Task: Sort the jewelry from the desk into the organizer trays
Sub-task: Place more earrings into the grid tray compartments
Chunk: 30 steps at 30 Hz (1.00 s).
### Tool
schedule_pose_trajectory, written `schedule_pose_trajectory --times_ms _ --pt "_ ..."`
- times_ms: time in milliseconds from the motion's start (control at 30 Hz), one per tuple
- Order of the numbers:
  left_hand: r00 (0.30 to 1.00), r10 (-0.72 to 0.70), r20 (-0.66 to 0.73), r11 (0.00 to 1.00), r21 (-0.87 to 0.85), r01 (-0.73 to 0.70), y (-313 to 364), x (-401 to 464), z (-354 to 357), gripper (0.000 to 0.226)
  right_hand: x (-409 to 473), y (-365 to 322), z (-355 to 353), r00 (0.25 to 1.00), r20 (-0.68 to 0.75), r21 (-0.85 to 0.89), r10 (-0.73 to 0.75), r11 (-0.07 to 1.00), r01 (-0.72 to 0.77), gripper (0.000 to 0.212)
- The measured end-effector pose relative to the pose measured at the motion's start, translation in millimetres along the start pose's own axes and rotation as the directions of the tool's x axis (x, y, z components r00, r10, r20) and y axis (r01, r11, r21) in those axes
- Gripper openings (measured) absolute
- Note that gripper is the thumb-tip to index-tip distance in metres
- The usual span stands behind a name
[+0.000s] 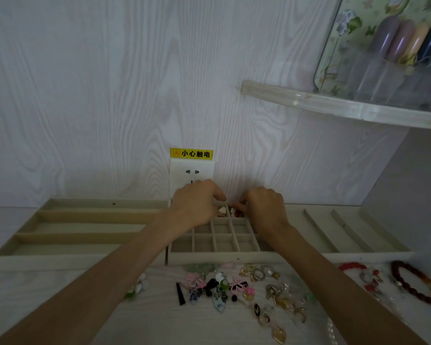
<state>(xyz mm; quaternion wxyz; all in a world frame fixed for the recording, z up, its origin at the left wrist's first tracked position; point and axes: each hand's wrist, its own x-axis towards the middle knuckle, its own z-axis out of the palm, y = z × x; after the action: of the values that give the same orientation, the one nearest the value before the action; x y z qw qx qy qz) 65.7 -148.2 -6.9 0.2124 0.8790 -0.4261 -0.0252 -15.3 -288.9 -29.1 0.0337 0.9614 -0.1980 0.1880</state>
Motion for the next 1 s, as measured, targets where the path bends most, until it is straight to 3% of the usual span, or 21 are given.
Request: schedule_pose_trajectory --times_ms 100,267,367,500,567,667,900,1000 --pt "0.997 0.050 0.064 0.999 0.011 -0.051 -4.1 2.7 1.9 0.045 -4.3 3.4 -0.5 0.999 -0.033 -0.014 -0.029 0.999 0.029 0.051" --pt "0.965 0.219 0.145 0.955 0.172 -0.242 -0.7 7.3 15.8 0.048 -6.1 13.5 -1.2 0.989 -0.004 0.383 0.145 0.914 -0.132 0.058" --pt "0.948 0.277 0.156 0.893 0.322 -0.314 -0.7 6.0 23.8 0.043 -7.5 18.9 -10.3 0.979 0.045 0.476 0.201 0.857 -0.198 0.053" --pt "0.935 0.327 0.139 0.865 0.355 -0.355 -3.1 3.0 23.3 0.041 -17.2 23.1 -18.1 0.998 0.033 0.430 0.051 0.901 -0.060 0.047" --pt "0.930 0.343 0.135 0.847 0.385 -0.368 -3.2 3.0 20.9 0.040 -21.3 25.3 -11.3 0.996 -0.073 0.304 -0.053 0.950 0.073 0.052" --pt "0.922 0.362 0.138 0.800 0.461 -0.384 -0.3 4.4 19.1 0.040 -22.0 25.1 -2.4 0.990 -0.096 0.103 -0.104 0.988 0.114 0.053" --pt "0.940 0.328 0.096 0.838 0.429 -0.336 5.8 10.0 17.6 0.037 -21.4 22.7 -4.2 0.979 -0.183 0.230 -0.096 0.964 0.137 0.048" --pt "0.942 0.314 0.122 0.859 0.385 -0.337 5.7 10.3 14.7 0.037 -22.1 22.4 -2.1 0.977 -0.159 0.169 -0.143 0.971 0.170 0.061"
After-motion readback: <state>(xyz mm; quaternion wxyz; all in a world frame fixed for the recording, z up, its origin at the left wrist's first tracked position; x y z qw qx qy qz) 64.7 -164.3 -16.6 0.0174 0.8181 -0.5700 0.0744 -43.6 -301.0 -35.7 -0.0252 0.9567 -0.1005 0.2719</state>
